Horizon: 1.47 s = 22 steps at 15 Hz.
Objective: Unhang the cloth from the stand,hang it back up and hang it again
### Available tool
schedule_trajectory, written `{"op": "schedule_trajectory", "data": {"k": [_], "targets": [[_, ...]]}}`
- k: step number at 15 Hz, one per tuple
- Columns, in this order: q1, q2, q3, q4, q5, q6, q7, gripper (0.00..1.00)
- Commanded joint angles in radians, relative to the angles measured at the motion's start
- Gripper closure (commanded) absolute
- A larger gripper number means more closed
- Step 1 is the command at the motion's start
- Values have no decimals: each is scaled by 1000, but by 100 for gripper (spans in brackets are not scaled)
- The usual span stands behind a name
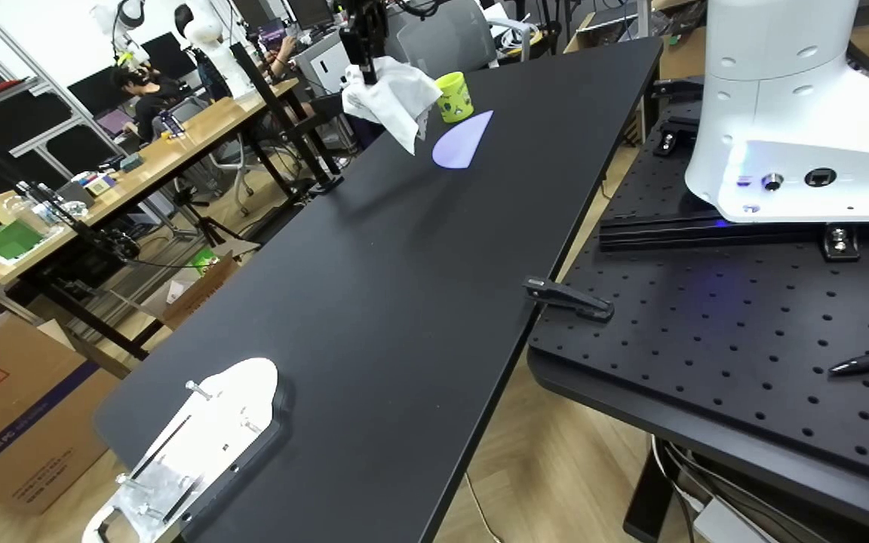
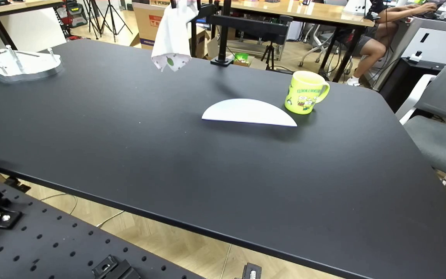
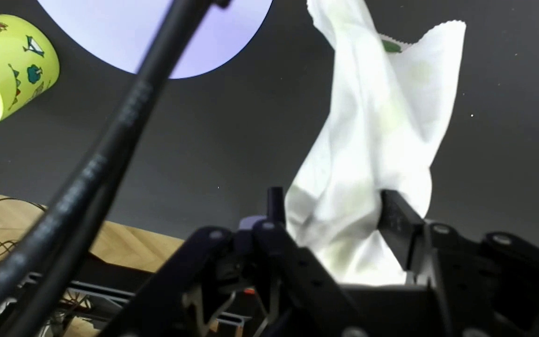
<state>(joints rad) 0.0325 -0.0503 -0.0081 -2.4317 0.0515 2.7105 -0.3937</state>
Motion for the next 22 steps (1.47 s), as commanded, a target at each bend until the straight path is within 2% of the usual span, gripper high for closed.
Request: {"op": "schedule_trajectory", "data": {"k": [1,5,14,22], "targets": [[3,6,4,13,18,-17,-3,75],[6,-11,6,13,19,-15,-2,99],[23,-92,10,-34,44,-8,-51,99],[-10,-192,-68,-60,34,51,-9,99]]}}
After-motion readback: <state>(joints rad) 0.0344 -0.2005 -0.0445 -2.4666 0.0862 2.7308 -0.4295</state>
